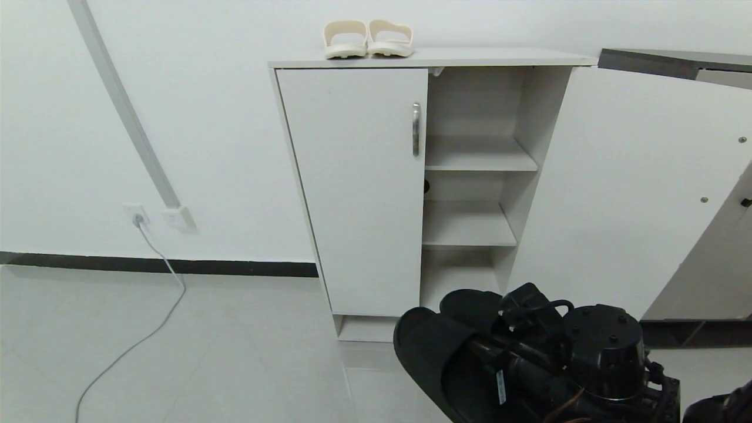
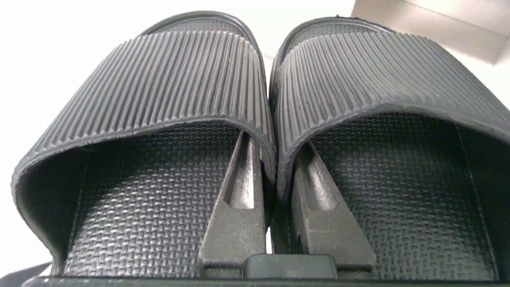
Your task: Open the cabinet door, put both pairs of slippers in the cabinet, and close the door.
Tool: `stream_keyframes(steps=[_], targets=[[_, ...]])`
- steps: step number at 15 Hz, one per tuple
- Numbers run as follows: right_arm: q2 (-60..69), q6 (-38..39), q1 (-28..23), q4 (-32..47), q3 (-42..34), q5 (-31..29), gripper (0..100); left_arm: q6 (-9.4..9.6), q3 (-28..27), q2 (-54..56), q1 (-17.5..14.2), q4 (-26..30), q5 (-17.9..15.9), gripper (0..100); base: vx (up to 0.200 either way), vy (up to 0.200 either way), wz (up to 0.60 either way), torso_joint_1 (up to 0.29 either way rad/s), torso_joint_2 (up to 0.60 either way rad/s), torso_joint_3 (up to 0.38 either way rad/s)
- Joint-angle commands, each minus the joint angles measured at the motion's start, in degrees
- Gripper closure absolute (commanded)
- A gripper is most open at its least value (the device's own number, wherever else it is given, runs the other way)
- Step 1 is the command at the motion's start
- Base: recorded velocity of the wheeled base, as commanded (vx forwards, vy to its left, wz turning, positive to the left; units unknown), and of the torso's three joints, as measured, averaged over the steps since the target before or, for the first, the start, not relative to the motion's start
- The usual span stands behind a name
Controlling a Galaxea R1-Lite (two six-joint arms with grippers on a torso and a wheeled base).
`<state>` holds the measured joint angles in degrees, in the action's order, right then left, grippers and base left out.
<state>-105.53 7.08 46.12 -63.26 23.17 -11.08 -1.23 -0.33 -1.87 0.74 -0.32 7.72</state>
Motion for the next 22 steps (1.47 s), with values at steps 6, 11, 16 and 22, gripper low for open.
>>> stream_keyframes(steps=[6,11,16,22], targets=[[-11.71,2.41,4.33,1.12,17.61,-22.32,100,1.76,0.24,1.78,-0.74,0.49,-5.87,100,0.0,0.0,0.0,0.0,0.0,0.0],[-18.66,4.17,1.17,1.82,24.64,-32.69,100,1.85,0.24,1.78,-0.74,0.49,-5.87,100,0.0,-0.08,0.0,0.002,0.0,0.0],[-19.62,4.08,0.73,1.82,24.81,-32.95,100,1.76,0.24,1.78,-0.66,0.4,-5.87,100,0.0,-0.2,0.0,0.005,0.0,0.002],[-21.29,4.08,0.9,1.82,26.4,-32.95,100,1.76,0.24,1.78,-0.74,0.49,-5.96,100,0.0,-0.067,0.0,0.003,0.0,0.0]])
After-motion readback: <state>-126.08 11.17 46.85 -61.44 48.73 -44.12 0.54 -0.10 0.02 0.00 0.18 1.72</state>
